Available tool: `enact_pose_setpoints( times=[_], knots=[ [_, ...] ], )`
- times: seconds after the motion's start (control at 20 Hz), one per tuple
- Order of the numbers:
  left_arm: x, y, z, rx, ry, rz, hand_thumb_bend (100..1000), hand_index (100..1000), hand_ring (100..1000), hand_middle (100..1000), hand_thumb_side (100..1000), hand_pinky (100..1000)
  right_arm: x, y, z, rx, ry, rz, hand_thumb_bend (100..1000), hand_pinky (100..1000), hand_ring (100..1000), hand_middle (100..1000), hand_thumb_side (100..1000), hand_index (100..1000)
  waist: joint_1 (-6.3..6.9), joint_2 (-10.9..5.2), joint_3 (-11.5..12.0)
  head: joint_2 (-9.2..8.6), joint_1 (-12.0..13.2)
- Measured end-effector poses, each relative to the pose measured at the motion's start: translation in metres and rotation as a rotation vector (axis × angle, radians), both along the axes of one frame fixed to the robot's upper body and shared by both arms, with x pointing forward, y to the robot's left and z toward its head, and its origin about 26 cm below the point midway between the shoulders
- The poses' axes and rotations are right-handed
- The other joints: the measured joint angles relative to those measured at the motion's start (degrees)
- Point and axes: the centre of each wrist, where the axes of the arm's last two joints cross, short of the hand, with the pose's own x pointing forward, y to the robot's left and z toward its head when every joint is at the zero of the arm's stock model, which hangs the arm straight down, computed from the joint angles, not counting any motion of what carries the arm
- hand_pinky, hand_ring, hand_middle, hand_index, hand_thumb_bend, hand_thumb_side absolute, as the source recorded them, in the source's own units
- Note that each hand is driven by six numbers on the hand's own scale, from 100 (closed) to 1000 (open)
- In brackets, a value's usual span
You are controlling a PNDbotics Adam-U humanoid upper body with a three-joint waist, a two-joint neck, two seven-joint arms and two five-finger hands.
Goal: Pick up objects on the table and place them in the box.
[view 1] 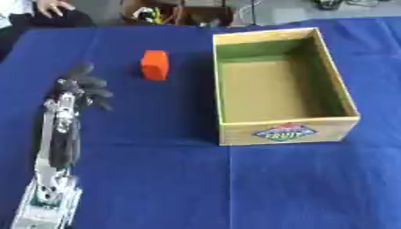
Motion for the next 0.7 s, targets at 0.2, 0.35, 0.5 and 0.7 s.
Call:
enact_pose_setpoints(
  times=[0.2, 0.35, 0.5, 0.7],
  knots=[
    [0.001, 0.0, 0.002, 0.004, -0.005, 0.0, 100, 835, 565, 594, 878, 452, 0.0, 0.0, 0.0, -0.001, 0.001, 0.001, 100, 804, 954, 741, 1000, 969, 0.1, 0.0, 0.02, 0.01, 0.0],
    [0.004, 0.002, 0.009, 0.034, -0.026, 0.007, 100, 852, 574, 616, 822, 456, 0.0, 0.001, 0.0, -0.001, 0.001, 0.002, 100, 805, 954, 741, 1000, 968, 0.11, 0.0, 0.02, 0.01, 0.0],
    [0.009, 0.008, 0.026, 0.108, -0.065, 0.026, 100, 865, 587, 634, 753, 462, 0.0, 0.001, 0.0, -0.001, 0.002, 0.002, 100, 805, 955, 741, 1000, 969, 0.18, -0.11, 0.03, 0.0, -0.02],
    [0.017, 0.015, 0.059, 0.265, -0.119, 0.061, 100, 881, 609, 664, 644, 476, -0.001, 0.001, -0.001, -0.003, 0.009, 0.003, 100, 805, 954, 741, 1000, 969, 0.5, -0.42, 0.0, -0.02, -0.02]
  ],
)
